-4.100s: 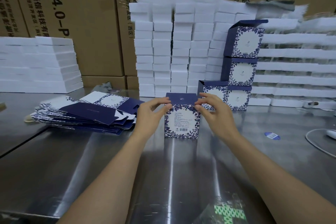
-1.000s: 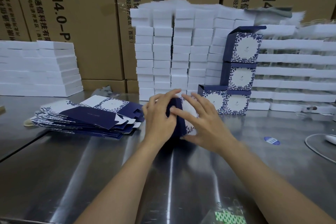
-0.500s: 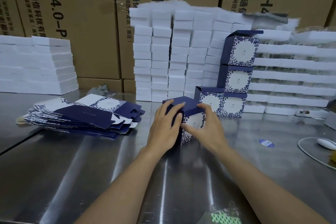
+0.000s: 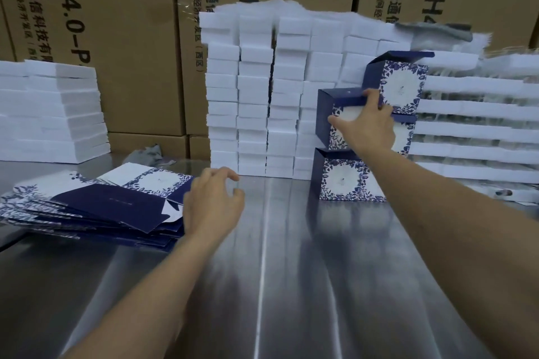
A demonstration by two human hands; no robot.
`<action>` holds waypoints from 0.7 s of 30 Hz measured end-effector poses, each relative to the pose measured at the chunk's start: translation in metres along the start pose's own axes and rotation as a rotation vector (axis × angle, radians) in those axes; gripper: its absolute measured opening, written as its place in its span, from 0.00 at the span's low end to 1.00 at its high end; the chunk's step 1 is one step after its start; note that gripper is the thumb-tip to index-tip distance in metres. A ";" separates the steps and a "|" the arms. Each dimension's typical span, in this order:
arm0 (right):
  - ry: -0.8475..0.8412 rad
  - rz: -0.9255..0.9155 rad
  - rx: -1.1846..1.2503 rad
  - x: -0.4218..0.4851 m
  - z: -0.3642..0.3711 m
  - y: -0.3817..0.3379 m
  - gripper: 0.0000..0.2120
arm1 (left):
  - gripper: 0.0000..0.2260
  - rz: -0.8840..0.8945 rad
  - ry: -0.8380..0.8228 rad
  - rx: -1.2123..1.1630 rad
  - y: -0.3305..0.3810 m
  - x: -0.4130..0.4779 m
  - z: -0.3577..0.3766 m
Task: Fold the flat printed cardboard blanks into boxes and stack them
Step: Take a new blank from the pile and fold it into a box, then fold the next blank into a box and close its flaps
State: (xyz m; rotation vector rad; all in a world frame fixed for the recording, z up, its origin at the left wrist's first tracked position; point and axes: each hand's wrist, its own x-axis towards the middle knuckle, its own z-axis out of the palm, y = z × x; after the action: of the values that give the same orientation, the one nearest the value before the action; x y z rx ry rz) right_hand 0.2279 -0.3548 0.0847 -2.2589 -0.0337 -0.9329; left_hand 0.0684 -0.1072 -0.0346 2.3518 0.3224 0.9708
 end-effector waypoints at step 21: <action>-0.184 -0.117 -0.162 -0.042 0.020 0.043 0.41 | 0.11 0.056 -0.209 0.805 -0.053 -0.027 -0.108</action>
State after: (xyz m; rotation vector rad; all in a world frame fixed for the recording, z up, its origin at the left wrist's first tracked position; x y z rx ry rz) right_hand 0.2202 -0.3662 0.0228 -2.5105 -0.1793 -0.8094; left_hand -0.0274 -0.0310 -0.0184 3.1665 0.6609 0.6732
